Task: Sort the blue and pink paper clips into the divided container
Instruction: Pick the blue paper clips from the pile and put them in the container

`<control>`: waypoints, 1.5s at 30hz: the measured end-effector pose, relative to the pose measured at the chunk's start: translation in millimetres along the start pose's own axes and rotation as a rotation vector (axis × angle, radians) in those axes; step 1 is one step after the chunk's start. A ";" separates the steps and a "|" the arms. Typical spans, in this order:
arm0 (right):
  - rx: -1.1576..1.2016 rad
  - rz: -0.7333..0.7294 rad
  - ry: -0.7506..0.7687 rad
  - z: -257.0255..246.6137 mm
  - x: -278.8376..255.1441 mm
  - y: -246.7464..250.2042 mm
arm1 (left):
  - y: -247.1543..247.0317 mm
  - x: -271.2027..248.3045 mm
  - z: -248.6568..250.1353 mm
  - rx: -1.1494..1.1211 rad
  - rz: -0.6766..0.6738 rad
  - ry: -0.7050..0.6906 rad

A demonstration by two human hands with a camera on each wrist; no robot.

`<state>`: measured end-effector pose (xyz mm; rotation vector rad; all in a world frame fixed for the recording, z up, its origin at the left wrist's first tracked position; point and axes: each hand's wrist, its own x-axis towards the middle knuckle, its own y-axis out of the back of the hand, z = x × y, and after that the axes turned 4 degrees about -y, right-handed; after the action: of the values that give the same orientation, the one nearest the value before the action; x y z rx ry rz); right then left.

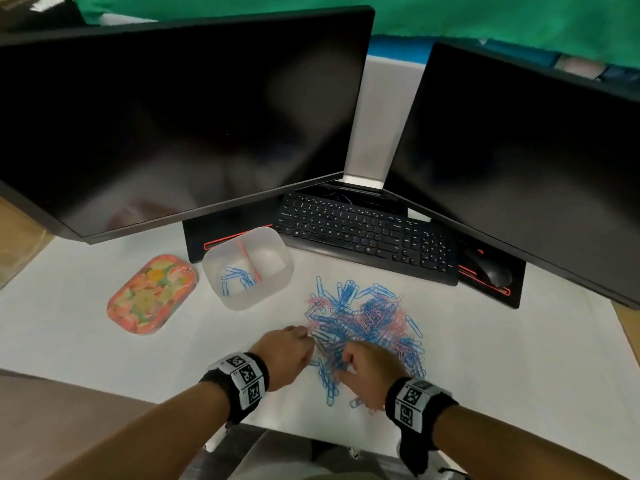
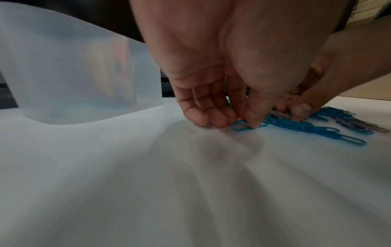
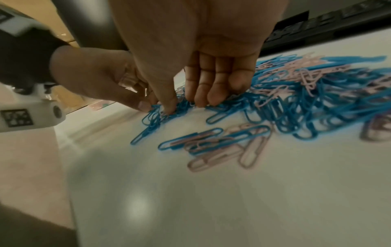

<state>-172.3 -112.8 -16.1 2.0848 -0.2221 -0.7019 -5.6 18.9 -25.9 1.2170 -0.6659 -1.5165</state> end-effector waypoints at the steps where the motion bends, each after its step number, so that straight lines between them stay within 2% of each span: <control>1: 0.022 0.009 -0.017 -0.1 2.5 -0.8 | 1.1 -1.9 -1.1 -0.028 0.013 0.013; 8: 0.143 0.050 -0.057 10.2 11.3 2.0 | 5.7 -9.5 -11.6 -0.318 0.151 0.141; 13: 0.136 0.086 -0.041 10.4 8.9 4.1 | 3.1 -4.5 -5.6 -0.471 0.230 0.161; 17: 0.084 0.086 -0.026 5.9 10.4 0.0 | 2.0 2.3 0.0 -0.558 0.161 0.218; 22: 0.122 0.068 -0.088 4.6 15.9 0.5 | 3.8 7.5 4.1 -0.712 0.044 0.314; 29: 0.179 0.043 -0.023 8.5 16.3 2.0 | 5.5 8.5 6.3 -0.728 -0.059 0.368; 34: 0.329 0.017 -0.044 13.2 12.4 7.2 | 6.1 8.3 14.7 -0.400 -0.121 0.351; 39: 0.416 -0.006 -0.074 19.6 9.1 2.4 | 0.5 10.3 23.2 -0.315 -0.042 0.355; 42: 0.398 -0.019 -0.019 17.0 6.8 0.8 | 1.2 11.8 20.1 -0.334 -0.022 0.359; 45: 0.286 -0.038 0.072 10.7 4.3 2.1 | 2.4 11.7 14.3 -0.339 0.001 0.366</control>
<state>-174.5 -123.3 -20.8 2.3878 -0.2554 -0.6461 -17.4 4.7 -23.2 1.1851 -0.1584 -1.2939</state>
